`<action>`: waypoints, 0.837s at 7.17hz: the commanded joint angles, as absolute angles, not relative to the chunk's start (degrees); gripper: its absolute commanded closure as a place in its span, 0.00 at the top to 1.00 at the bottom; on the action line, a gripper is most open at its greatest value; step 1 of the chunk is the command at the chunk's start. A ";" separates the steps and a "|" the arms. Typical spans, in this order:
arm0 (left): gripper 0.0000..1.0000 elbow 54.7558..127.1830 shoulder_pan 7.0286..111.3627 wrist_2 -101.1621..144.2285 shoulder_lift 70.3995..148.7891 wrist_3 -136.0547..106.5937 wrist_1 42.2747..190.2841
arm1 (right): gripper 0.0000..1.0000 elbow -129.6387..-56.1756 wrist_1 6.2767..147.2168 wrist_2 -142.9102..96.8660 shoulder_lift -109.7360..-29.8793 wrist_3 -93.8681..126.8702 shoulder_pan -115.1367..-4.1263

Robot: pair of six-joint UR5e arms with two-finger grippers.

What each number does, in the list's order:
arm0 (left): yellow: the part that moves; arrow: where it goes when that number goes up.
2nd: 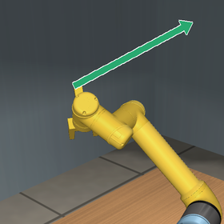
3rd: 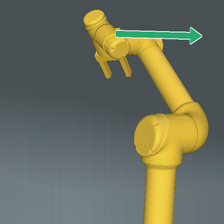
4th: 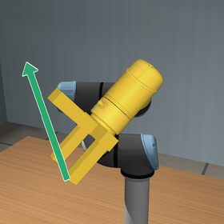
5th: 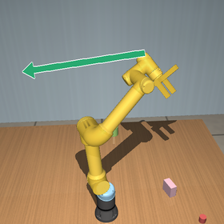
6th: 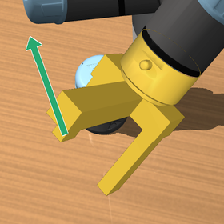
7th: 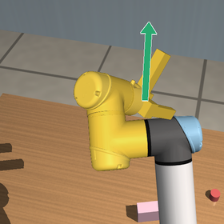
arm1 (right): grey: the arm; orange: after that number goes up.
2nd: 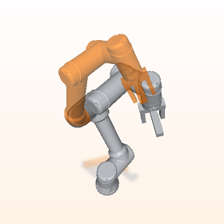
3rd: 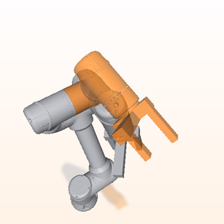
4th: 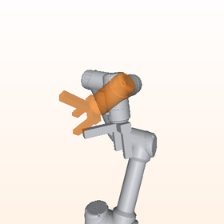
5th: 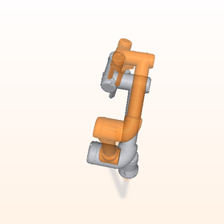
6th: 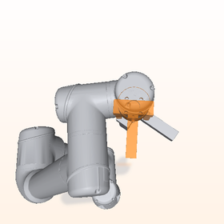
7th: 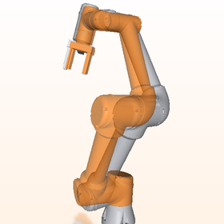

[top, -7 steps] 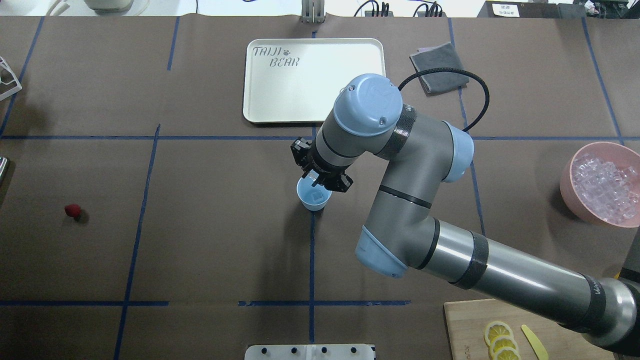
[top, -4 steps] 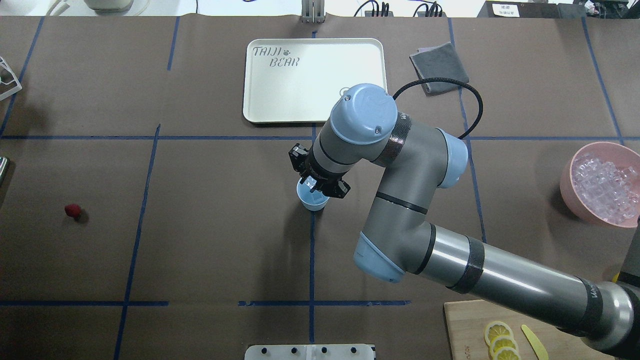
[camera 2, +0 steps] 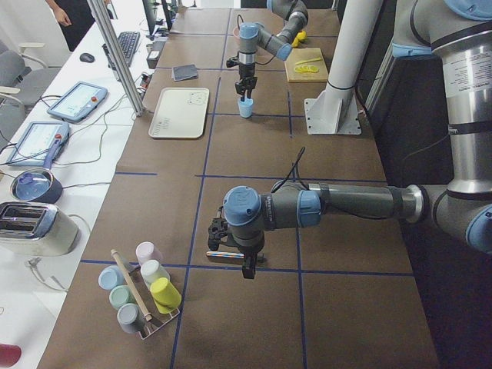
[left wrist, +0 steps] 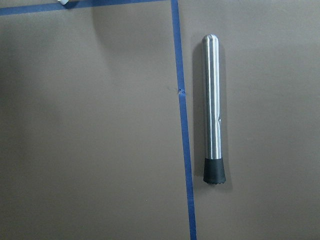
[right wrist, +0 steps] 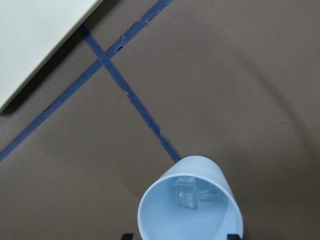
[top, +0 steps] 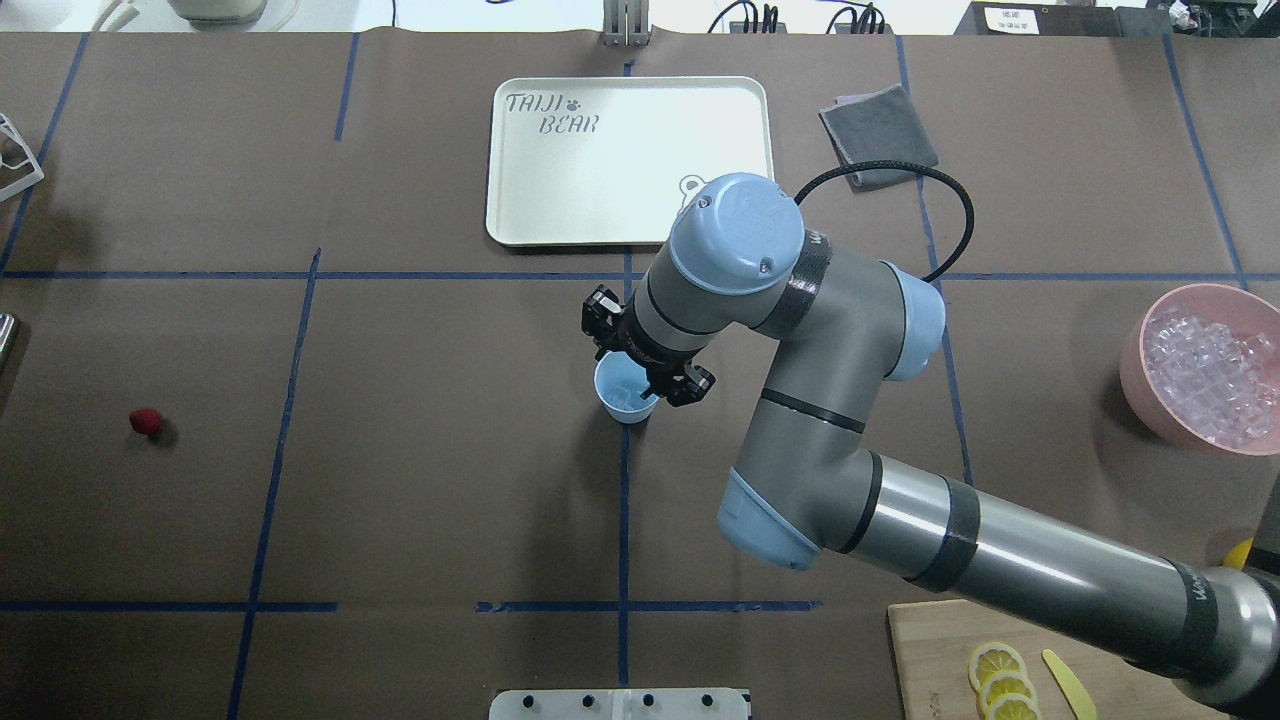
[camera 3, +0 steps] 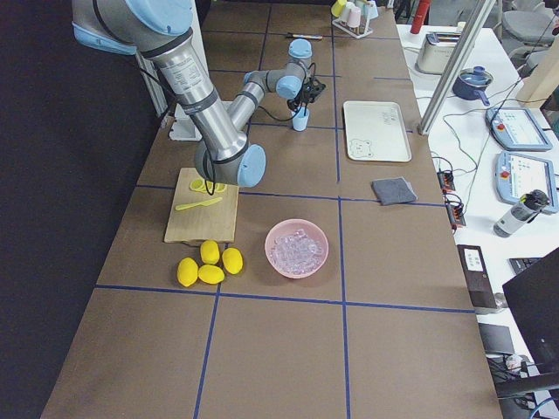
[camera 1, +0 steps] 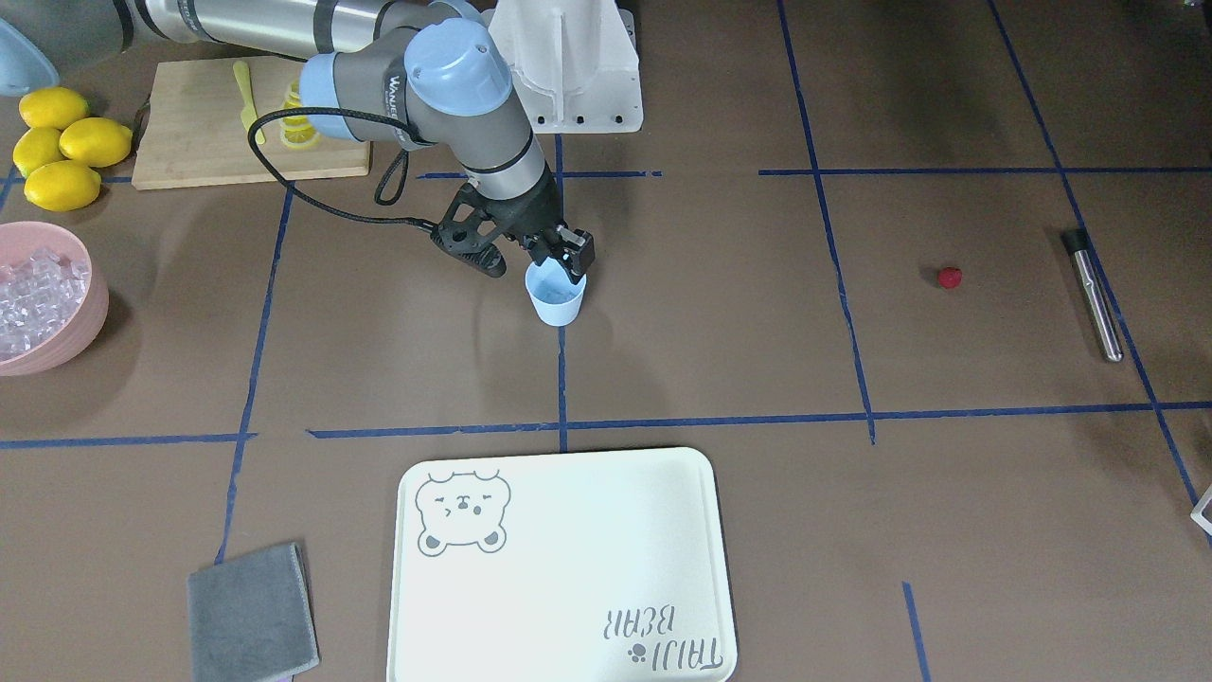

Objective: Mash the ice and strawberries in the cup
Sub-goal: 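Carry the ice cube with the right gripper to the cup and drop it in, then move the right gripper back to the pink bowl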

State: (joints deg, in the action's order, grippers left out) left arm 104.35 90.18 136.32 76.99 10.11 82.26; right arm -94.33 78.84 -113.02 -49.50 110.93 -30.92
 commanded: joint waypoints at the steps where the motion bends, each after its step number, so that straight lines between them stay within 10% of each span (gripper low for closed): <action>1: 1.00 104.24 90.18 136.32 76.99 10.11 82.27 | 1.00 -105.66 79.10 -116.17 -60.57 102.56 -34.52; 6: 1.00 104.06 90.18 136.32 77.08 10.11 82.27 | 1.00 -114.60 79.01 -129.99 -89.33 52.84 -57.17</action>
